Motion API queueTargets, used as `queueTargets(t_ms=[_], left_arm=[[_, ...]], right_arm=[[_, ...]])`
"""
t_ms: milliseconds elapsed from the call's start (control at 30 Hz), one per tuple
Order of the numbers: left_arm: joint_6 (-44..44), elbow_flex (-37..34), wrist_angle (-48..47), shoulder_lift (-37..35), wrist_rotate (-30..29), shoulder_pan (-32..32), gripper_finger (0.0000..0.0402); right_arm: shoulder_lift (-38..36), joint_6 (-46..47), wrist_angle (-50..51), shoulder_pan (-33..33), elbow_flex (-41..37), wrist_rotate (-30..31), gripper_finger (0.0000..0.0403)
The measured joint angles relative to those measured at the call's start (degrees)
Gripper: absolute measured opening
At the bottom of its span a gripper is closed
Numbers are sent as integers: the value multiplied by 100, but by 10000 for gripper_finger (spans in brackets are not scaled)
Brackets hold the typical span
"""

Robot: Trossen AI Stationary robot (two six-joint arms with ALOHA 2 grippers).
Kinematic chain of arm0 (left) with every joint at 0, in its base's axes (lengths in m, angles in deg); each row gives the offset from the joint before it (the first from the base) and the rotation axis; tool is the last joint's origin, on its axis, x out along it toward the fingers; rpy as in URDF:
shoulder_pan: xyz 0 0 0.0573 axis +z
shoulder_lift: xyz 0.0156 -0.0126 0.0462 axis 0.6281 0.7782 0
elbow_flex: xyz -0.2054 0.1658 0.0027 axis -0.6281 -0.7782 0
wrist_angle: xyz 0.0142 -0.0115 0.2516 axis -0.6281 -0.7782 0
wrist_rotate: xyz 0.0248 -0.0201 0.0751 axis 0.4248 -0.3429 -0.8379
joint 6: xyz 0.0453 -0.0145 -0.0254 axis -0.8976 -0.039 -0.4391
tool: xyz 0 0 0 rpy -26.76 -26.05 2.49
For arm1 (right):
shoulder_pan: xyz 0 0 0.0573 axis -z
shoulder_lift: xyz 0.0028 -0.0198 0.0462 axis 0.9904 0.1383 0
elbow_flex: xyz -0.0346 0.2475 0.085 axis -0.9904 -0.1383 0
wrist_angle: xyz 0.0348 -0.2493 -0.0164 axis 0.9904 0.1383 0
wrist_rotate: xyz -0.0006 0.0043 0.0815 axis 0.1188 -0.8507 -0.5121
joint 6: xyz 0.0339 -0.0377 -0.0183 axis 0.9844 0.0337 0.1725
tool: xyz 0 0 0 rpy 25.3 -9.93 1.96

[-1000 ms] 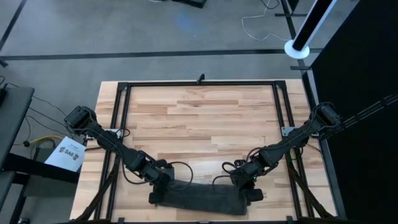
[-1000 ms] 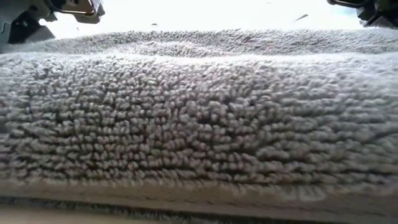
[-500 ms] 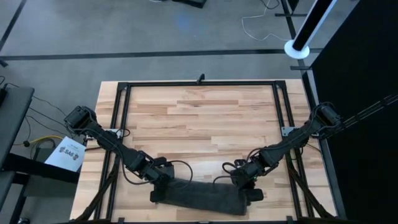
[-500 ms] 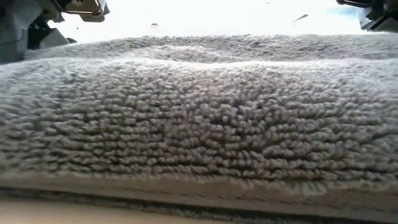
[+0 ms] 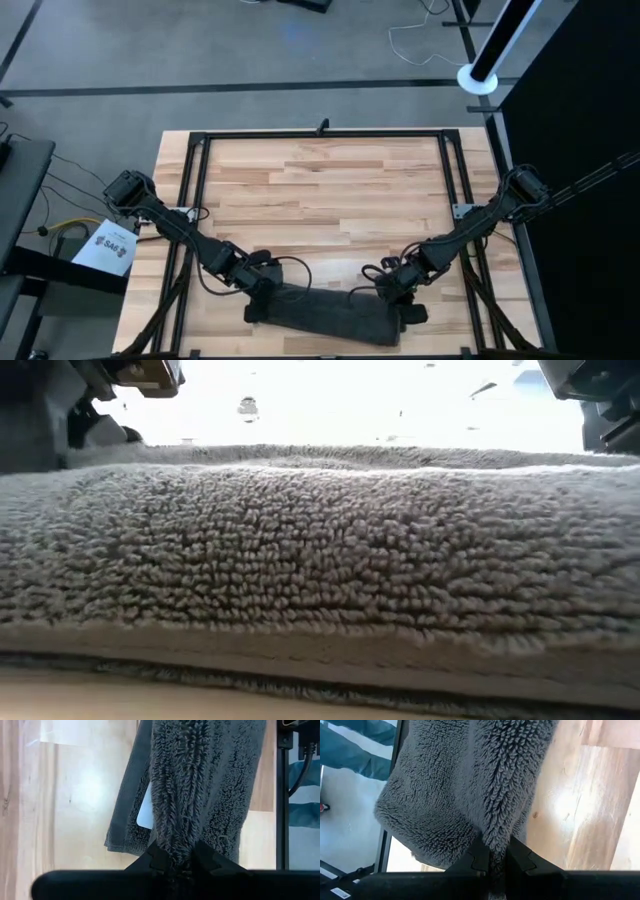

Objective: Roll towel
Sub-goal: Roll the gray towel

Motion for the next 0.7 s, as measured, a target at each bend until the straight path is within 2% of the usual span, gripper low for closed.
queueTargets(t_ms=[333, 533, 633, 700], left_arm=[[330, -591, 704, 0, 7, 121, 21], [660, -794, 705, -2, -124, 121, 21], [706, -805, 639, -2, -270, 121, 21], [715, -809, 607, -2, -300, 135, 35]], right_arm=[[0, -124, 28, 47, -6, -18, 14], [0, -268, 43, 104, -8, 388, 15], [0, -258, 98, 152, -12, 463, 49], [0, -258, 153, 173, -19, 438, 81]])
